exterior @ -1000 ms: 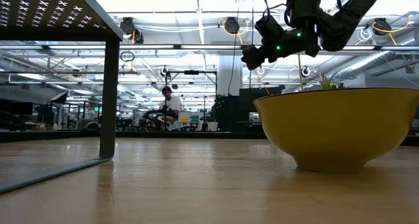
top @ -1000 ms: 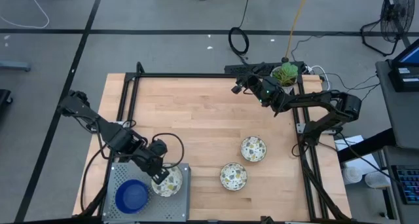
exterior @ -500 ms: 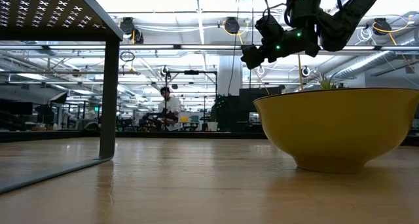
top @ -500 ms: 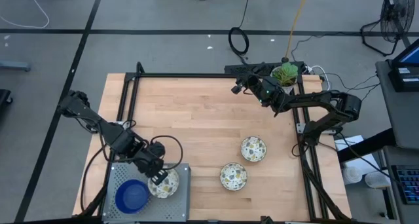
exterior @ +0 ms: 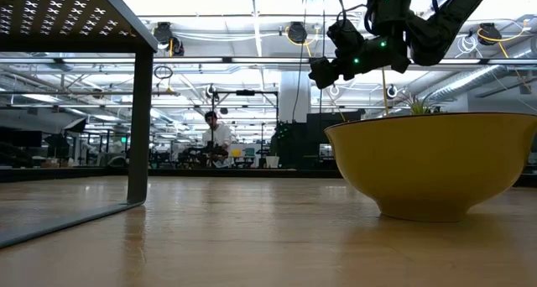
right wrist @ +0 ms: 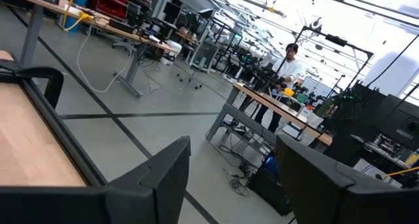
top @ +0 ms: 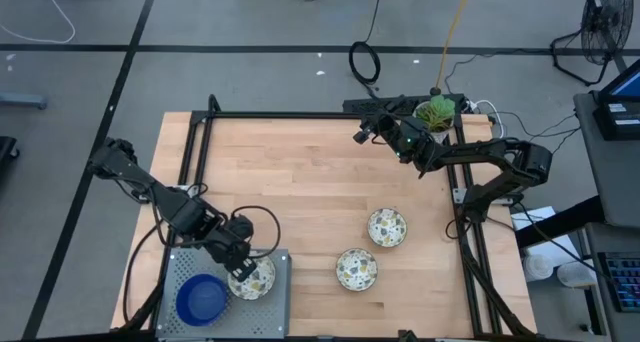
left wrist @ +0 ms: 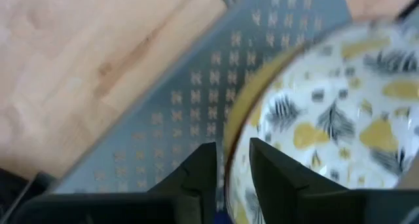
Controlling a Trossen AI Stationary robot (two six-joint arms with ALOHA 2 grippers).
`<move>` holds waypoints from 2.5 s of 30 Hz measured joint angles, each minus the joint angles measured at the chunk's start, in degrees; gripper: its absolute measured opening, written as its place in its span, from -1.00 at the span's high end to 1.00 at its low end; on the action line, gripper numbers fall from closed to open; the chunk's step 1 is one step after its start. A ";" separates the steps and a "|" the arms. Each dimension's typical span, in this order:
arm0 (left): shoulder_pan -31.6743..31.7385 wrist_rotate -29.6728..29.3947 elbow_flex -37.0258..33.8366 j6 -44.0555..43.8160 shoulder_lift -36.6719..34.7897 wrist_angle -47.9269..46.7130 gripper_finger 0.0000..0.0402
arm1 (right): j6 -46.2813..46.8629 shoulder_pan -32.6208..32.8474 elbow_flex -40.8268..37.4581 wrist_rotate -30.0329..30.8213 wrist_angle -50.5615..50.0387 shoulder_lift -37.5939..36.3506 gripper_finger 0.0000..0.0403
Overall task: Pick & Place Mini bowls
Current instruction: Put the top white patterned bowl on the shelf, then stack the top white patterned bowl on top of the other white patterned bowl on the shelf
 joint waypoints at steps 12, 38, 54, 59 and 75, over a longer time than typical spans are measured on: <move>2.38 -5.48 0.02 13.40 -6.69 1.46 0.46 | 0.13 0.04 0.00 0.05 -0.28 -0.02 -0.04; 4.45 -56.97 0.02 60.28 -28.51 1.29 0.46 | 5.16 5.69 -0.02 0.48 -4.96 -0.02 -0.04; 10.05 -60.68 -13.31 64.02 -41.14 12.53 0.46 | 15.02 16.25 0.08 -2.96 -10.65 -5.14 -0.04; 14.44 -41.62 -25.47 82.84 -49.89 37.54 0.46 | 25.85 17.83 7.69 -14.18 -36.00 -10.99 -0.04; 41.76 -12.61 -41.33 85.07 -52.72 58.22 0.46 | 61.13 26.58 31.35 -14.91 -115.28 -10.87 -0.04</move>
